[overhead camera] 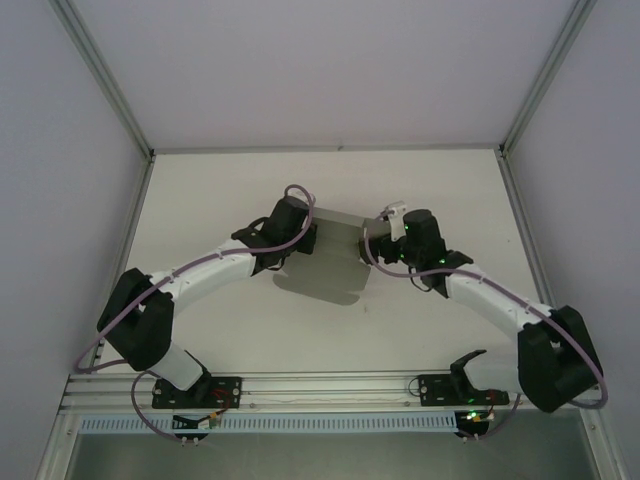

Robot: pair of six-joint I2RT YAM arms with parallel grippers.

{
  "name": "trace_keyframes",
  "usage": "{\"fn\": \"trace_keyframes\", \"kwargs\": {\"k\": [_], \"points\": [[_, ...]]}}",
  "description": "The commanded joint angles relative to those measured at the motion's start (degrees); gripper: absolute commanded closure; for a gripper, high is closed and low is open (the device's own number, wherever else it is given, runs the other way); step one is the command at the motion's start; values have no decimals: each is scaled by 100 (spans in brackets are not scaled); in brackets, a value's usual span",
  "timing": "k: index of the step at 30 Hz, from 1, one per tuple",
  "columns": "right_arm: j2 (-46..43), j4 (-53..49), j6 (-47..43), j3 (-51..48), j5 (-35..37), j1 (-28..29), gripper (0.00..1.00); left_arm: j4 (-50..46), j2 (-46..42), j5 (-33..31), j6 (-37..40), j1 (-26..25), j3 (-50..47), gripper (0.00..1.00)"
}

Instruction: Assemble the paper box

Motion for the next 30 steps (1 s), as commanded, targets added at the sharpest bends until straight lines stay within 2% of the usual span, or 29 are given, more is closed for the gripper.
{"fn": "trace_keyframes", "kwargs": {"k": [1, 6, 12, 22, 26, 30], "points": [[334, 426, 242, 344, -12, 31, 0, 138, -21, 258, -155, 21, 156, 100], [753, 597, 501, 552, 1195, 301, 0, -1, 157, 97, -311, 19, 247, 100], [381, -22, 826, 476, 1428, 369, 0, -126, 238, -245, -463, 111, 293, 100], [-1899, -1477, 1026, -74, 509, 244, 0, 65, 28, 70, -351, 519, -12, 100], [-2370, -1746, 1035, -48, 101, -312, 0, 244, -186, 278, -233, 603, -281, 100], [-2151, -1929, 1073, 147, -604, -1171, 4, 261, -337, 446, -225, 651, -402, 100]]}}
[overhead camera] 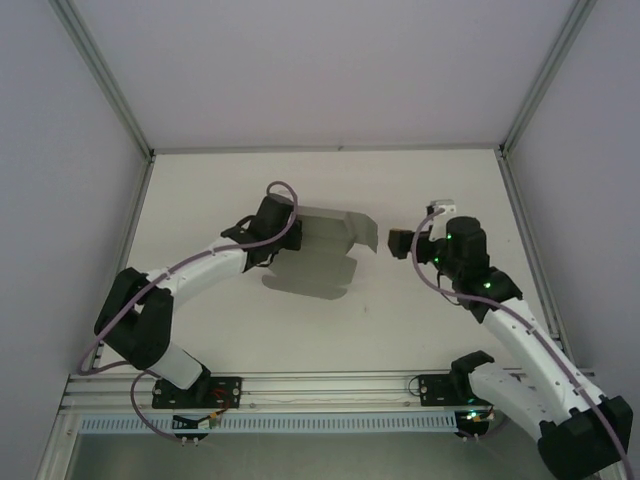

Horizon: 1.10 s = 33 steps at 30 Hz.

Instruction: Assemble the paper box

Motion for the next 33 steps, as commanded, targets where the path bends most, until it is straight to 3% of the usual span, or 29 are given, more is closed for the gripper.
{"fn": "trace_keyframes", "kwargs": {"k": [1, 6, 11, 17, 20, 26, 29, 33], "points": [[348, -389, 60, 212, -955, -554, 6, 189, -313, 256, 58, 51, -118, 100], [1244, -175, -686, 478, -1871, -644, 14, 229, -447, 226, 41, 47, -211, 100], [1982, -186, -1357, 770, -3325, -548, 21, 193, -407, 241, 6, 52, -163, 100], [2487, -230, -2062, 1008, -3880, -19, 25, 163, -285, 225, 19, 45, -121, 100], [2761, -129, -2054, 1204, -3781, 175, 34, 183, -226, 304, 24, 52, -107, 100], [3247, 467, -1604, 1511, -3102, 524, 36, 112, -98, 323, 16, 34, -46, 100], [3466, 809, -1179, 1653, -2046, 782, 37, 75, -78, 278, 10, 7, -25, 100], [3811, 821, -430, 1943, -124, 1226, 56, 23, -86, 135, -83, -70, 12, 100]]}}
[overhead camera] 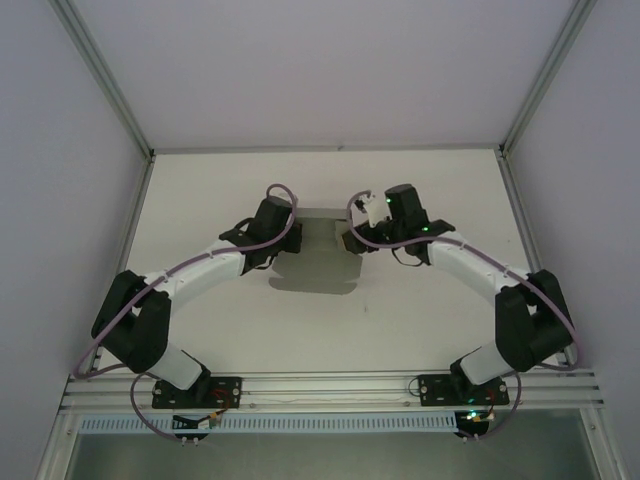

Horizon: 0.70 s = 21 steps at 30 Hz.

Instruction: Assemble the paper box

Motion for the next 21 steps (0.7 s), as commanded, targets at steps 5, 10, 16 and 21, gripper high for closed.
{"fn": "trace_keyframes", "kwargs": {"k": [5, 10, 16, 21], "points": [[789, 39, 1672, 664, 3797, 815, 68, -99, 147, -366, -255, -263, 310, 100], [1617, -1147, 2886, 1531, 5335, 1067, 82, -339, 402, -622, -491, -403, 617, 100], [1922, -1507, 3360, 1761, 5832, 1069, 95, -330, 460, -697, -737, -445, 643, 100], [1873, -880, 3432, 1462, 6155, 1069, 100, -406, 540, -646, -903, -441, 689, 100]]}}
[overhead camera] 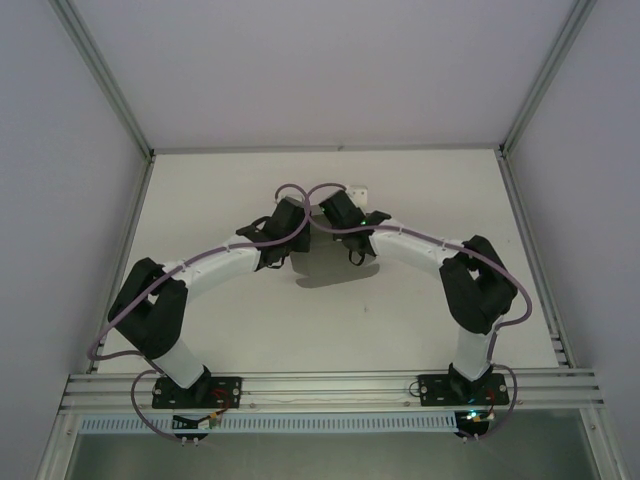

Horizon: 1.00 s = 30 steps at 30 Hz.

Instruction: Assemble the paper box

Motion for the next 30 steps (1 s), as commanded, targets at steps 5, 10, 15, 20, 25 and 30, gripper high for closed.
{"fn": "trace_keyframes", "kwargs": {"k": [5, 10, 15, 20, 25, 30], "points": [[79, 164, 467, -184, 1189, -207, 100, -143, 4, -43, -396, -72, 217, 100], [-117, 477, 332, -368, 1026, -207, 100, -173, 4, -246, -411, -81, 232, 100], [-699, 1834, -241, -1159, 207, -212, 85, -126, -28, -256, -404, -80, 227, 100], [-1499, 2819, -1304, -2078, -1522, -203, 45, -65, -115, -281, -290, -83, 234, 100], [-2262, 2483, -1514, -2508, -2319, -208, 22, -87, -186, -275, -161, -84, 296, 100], [-3320, 2433, -1552, -3067, -2016, -208, 0, -206, -363, -50, 316, -64, 338, 100]]}}
